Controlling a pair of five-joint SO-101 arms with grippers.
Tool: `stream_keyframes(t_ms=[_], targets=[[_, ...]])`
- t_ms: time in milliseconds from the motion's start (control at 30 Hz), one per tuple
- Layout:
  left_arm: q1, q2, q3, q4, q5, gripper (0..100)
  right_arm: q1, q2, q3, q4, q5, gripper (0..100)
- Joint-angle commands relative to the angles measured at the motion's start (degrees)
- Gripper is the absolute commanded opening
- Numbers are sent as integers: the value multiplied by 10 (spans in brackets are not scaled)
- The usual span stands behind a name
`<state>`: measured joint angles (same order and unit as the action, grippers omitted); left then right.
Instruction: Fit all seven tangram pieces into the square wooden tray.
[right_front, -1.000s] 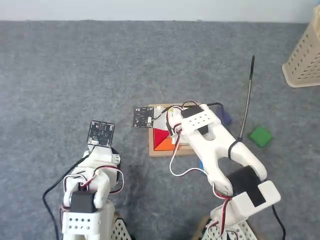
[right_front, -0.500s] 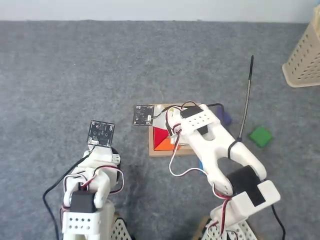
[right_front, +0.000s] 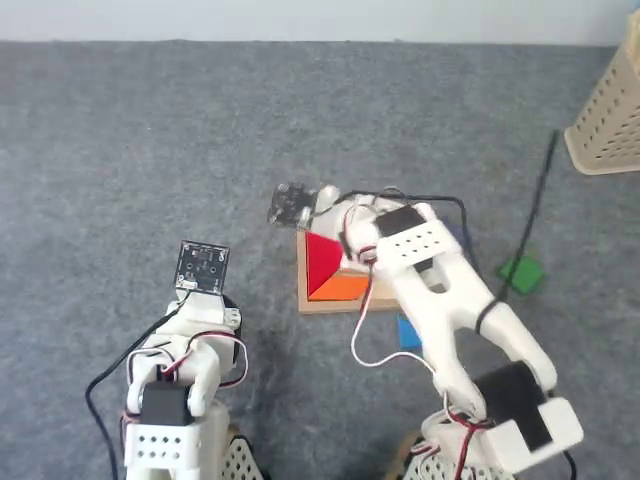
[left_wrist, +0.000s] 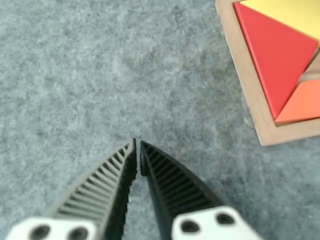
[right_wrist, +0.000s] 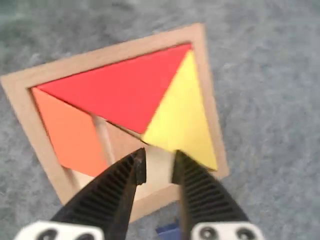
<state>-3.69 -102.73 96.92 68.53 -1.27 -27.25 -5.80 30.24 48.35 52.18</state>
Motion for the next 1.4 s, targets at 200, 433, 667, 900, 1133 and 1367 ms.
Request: stream_keyframes(t_ms=[200, 433, 667, 900, 1133, 1367], targets=[[-3, -2, -3, 3, 5, 11, 10, 51, 7, -23, 11, 6], [-3, -2, -3, 3, 5, 11, 1, 76, 7, -38, 11, 6], [-3, -2, -3, 3, 5, 11, -33, 77, 22, -36, 8, 6], [-3, -2, -3, 3, 5, 11, -47, 73, 25, -39, 6, 6], [-3, -2, -3, 3, 5, 11, -43, 34, 20, -40, -69, 6], [-3, -2, -3, 3, 5, 11, -36, -26, 24, -35, -149, 6]])
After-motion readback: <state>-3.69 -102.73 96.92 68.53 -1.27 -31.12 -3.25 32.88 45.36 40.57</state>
